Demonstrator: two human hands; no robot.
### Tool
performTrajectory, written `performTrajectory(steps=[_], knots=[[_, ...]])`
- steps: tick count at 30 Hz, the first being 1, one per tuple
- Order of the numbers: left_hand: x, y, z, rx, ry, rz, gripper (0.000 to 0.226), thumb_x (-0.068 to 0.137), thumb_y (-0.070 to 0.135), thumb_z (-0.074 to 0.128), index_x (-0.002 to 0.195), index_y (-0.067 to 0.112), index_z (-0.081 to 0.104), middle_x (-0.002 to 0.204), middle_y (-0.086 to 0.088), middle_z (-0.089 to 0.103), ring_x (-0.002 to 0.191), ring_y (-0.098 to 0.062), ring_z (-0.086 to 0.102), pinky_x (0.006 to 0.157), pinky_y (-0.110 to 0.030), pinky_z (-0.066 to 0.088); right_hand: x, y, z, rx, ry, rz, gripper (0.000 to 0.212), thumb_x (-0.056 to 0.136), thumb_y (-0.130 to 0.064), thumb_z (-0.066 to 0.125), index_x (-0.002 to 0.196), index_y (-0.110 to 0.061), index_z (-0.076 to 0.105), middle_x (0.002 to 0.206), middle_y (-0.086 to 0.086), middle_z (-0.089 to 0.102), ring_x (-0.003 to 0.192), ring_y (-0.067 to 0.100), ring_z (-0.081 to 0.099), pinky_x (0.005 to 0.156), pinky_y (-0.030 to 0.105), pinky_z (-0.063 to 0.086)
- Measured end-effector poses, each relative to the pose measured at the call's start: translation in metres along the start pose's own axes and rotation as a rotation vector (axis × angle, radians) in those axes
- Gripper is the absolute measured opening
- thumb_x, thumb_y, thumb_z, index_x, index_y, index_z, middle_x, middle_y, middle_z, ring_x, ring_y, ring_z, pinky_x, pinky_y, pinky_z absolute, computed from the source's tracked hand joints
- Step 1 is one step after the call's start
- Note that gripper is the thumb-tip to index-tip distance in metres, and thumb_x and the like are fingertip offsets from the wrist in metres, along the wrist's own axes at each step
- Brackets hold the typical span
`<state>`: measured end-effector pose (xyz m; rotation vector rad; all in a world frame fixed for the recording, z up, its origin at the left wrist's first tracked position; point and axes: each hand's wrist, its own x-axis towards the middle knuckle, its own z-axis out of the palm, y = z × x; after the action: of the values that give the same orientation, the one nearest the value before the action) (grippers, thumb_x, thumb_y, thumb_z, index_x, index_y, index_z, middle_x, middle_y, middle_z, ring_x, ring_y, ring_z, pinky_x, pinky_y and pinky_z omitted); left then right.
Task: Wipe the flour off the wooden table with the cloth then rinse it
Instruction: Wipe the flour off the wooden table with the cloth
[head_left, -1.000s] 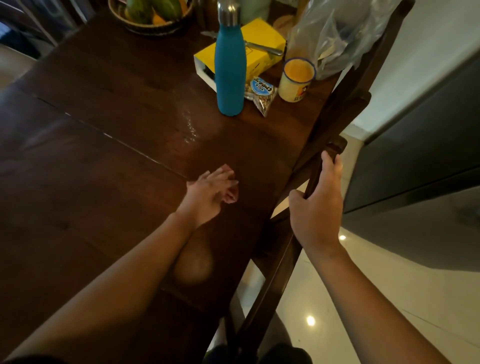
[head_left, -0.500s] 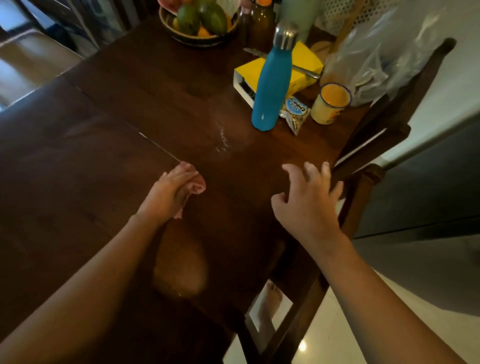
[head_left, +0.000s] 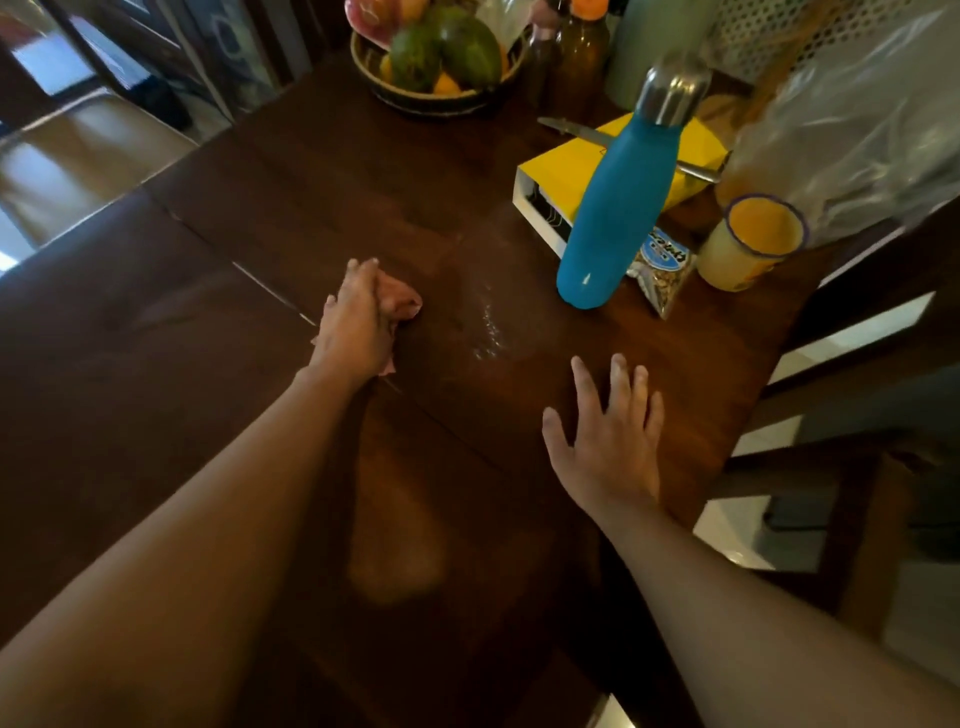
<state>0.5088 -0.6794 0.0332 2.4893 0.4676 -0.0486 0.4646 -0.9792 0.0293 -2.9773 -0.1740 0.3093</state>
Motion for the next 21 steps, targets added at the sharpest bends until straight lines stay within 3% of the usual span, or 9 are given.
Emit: performTrajectory(steps=[2,3,5,7,9,12,16,18,21], knots=[[0.023,0.009,-0.001,-0.080,0.072,-0.051,0.051,0.103,0.027,0.045,0.150,0.020,0.026,0.146,-0.007,0.047,0.127,-0.031,0.054,0.103,-0.051,0.048,0.001,-0.001,0.001,-0.003,0.016,0.011,0.073,0.096,-0.065,0.032,0.159,-0.036,0.012,0.169,0.011,0.006,0.156,0.033,0.002,0.124,0.056,0.009],[0.034,0.017,0.001,-0.141,0.139,-0.096,0.049,0.103,0.027,0.047,0.148,0.019,0.031,0.133,0.003,0.054,0.112,-0.021,0.063,0.085,-0.036,0.059,0.001,-0.002,0.002,-0.003,0.021,0.015,0.073,0.095,-0.065,0.033,0.159,-0.036,0.011,0.169,0.011,0.006,0.156,0.032,0.001,0.124,0.056,0.009],[0.056,0.039,0.009,-0.233,0.276,-0.225,0.039,0.104,0.021,0.048,0.142,0.015,0.043,0.112,0.011,0.053,0.090,-0.004,0.060,0.053,-0.007,0.048,0.001,-0.002,0.003,0.014,0.019,0.022,0.073,0.095,-0.065,0.034,0.159,-0.038,0.010,0.170,0.009,0.002,0.157,0.030,-0.003,0.125,0.054,0.006],[0.072,0.064,0.022,-0.266,0.336,-0.235,0.033,0.103,0.017,0.047,0.136,0.015,0.052,0.115,0.006,0.059,0.095,-0.007,0.063,0.061,-0.008,0.051,0.003,0.000,0.004,0.047,0.003,0.027,0.073,0.096,-0.065,0.034,0.159,-0.040,0.007,0.170,0.006,-0.003,0.156,0.027,-0.009,0.125,0.051,0.001],[0.084,0.081,0.039,-0.251,0.295,-0.047,0.026,0.101,0.018,0.051,0.124,0.021,0.061,0.113,0.004,0.066,0.092,-0.009,0.068,0.074,-0.028,0.061,0.005,0.002,0.004,0.059,-0.008,0.023,0.073,0.096,-0.066,0.032,0.159,-0.041,0.006,0.170,0.004,-0.006,0.156,0.024,-0.014,0.125,0.050,-0.002],[0.081,0.089,0.050,-0.098,0.085,0.242,0.022,0.098,0.022,0.056,0.117,0.030,0.062,0.114,0.014,0.067,0.091,-0.002,0.067,0.084,-0.033,0.060,0.005,0.003,0.004,0.056,-0.023,0.022,0.073,0.095,-0.067,0.029,0.159,-0.041,0.003,0.169,0.003,-0.009,0.155,0.024,-0.017,0.125,0.050,-0.003],[0.054,0.077,0.043,-0.159,-0.220,0.336,0.034,0.092,0.013,0.063,0.103,0.046,0.065,0.130,0.018,0.061,0.116,-0.001,0.060,0.103,-0.039,0.051,0.005,0.000,0.002,0.057,-0.003,0.024,0.075,0.090,-0.068,0.019,0.159,-0.040,0.007,0.170,0.006,-0.004,0.156,0.027,-0.010,0.125,0.051,0.001],[0.058,0.072,0.034,-0.150,-0.258,0.278,0.038,0.094,0.008,0.060,0.103,0.044,0.067,0.136,0.017,0.055,0.120,-0.001,0.056,0.100,-0.035,0.053,0.005,-0.001,0.002,0.068,0.013,0.022,0.076,0.089,-0.067,0.018,0.159,-0.038,0.012,0.170,0.007,0.001,0.157,0.027,-0.006,0.124,0.052,0.003],[0.088,0.080,0.027,-0.095,-0.084,0.172,0.035,0.101,0.014,0.052,0.127,0.034,0.060,0.133,0.010,0.053,0.099,-0.006,0.064,0.070,-0.022,0.057,0.005,0.001,0.003,0.085,0.009,0.018,0.075,0.090,-0.066,0.020,0.159,-0.038,0.012,0.170,0.007,0.001,0.157,0.027,-0.007,0.124,0.052,0.001]])
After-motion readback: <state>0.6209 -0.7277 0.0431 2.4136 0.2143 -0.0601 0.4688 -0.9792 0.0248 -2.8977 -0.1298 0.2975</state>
